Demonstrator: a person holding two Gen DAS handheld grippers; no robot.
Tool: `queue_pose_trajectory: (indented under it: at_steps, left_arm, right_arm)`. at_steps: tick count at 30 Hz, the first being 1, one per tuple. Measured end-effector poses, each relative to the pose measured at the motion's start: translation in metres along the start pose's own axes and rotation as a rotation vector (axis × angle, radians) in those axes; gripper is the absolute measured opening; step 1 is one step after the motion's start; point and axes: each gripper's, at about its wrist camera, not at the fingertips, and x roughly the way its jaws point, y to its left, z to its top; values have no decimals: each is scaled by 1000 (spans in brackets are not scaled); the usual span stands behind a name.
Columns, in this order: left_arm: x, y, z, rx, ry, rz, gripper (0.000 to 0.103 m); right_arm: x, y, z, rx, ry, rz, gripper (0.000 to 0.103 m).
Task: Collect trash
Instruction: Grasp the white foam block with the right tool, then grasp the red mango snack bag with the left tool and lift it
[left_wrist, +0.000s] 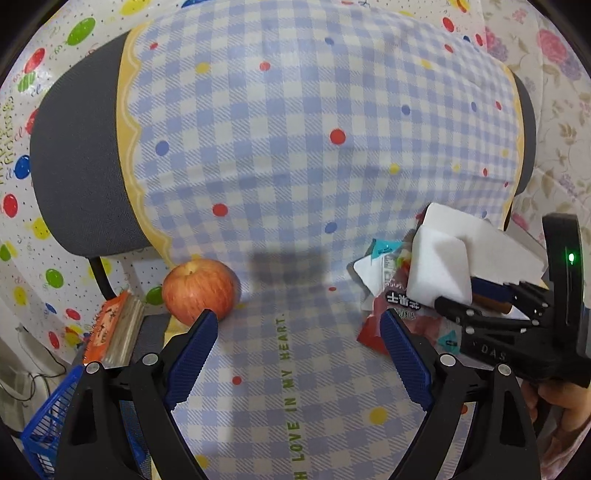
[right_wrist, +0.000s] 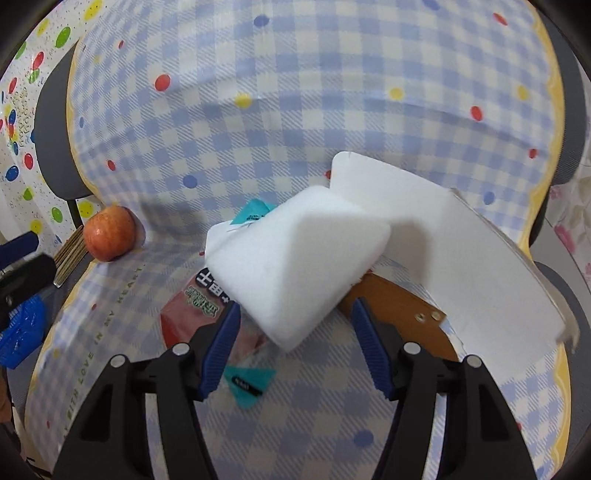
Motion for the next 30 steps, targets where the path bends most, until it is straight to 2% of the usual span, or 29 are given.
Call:
queue_pose_trajectory:
  at_steps: [4,8,17,21,24,27,30]
  left_arm:
    - [1,-11,-8,38,11,-10,89]
    - [3,-23,-12,61,22,-22,89]
    - [16,-67,-2,80,47,-113,88]
    - [37,-97,-5,134,68,-113,89]
    - [66,-106,-5,123,129,-85,89]
    - [87,-99,-4,61,196,-131,89]
    - [95,-92,-2,21,205,-186,86]
  right_arm:
    - [-17,1,-3,-14,-30,-2,36]
    - [-53,-8,-10,-13,-78,-15,36]
    - [-117,-34,-27,8,-171,-80,37]
    - [-121,-47,-30,36,-180,-74,37]
    - [-116,-53,-31,45,-173,-67,37]
    - [-113,-58,-35,54,-161,-58,37]
    - [-110,-62,-37,62,-152,-48,37]
